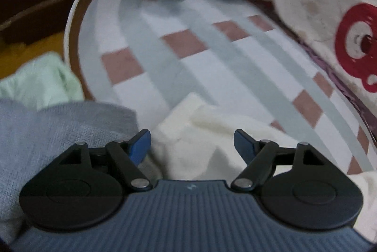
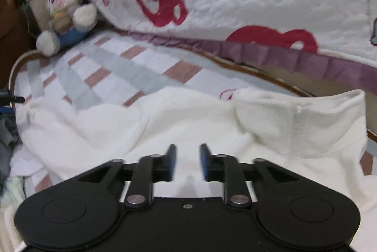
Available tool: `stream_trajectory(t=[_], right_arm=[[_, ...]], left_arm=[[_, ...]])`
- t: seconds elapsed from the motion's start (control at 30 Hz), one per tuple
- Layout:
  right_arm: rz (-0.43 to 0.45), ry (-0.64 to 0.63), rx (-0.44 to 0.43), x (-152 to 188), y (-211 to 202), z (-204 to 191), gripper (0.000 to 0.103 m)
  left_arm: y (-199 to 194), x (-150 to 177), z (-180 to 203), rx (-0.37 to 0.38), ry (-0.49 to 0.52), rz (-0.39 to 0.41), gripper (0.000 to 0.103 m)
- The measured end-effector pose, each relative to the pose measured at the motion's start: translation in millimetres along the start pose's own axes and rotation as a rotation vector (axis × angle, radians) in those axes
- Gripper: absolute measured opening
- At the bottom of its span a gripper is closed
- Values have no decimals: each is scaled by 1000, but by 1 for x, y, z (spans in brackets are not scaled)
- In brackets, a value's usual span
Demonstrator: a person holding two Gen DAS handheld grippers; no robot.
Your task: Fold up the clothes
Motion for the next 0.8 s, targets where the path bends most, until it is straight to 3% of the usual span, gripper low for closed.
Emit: stream_trajectory(t=[0.23, 0.3, 0.33, 0.4, 0.57, 0.6, 0.67, 0.7, 0.8], right_arm=[[-50, -20, 65, 22, 2, -2, 34], [-51, -37, 107, 26, -1, 3, 49], [-52, -45, 140, 28, -2, 7, 52], [-53, -66, 193, 29, -3, 15, 52], [-53, -36, 233, 30, 0, 32, 53], [-49, -32, 240, 29, 1, 34, 54], [-37, -43, 270, 22, 5, 35, 56], [-31, -54, 283, 18, 6, 36, 57], [-14, -106, 307, -3, 13, 31, 59]], left_arm=[[27, 3, -1, -15, 10, -39, 82], [35, 4, 0, -20, 18, -47, 86], [39, 4, 1, -22, 22, -51, 94], [48, 5, 4, -19, 36, -61, 103], [57, 8, 15, -13, 101, -46, 103], [58, 9, 16, -6, 110, -43, 96], [54, 7, 14, -2, 111, -18, 63], [52, 5, 13, -4, 110, -9, 27], [42, -1, 8, 58, 73, 31, 17]])
Point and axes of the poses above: each gripper's, at about its wrist camera, not at the fingertips, and y roughly the way its jaws point, z to its right, x to its underside, the point moved 2 cm from there along y, roughly the way its jaws point, and after that the axes turned 1 degree about y, right-handed, at the moved point
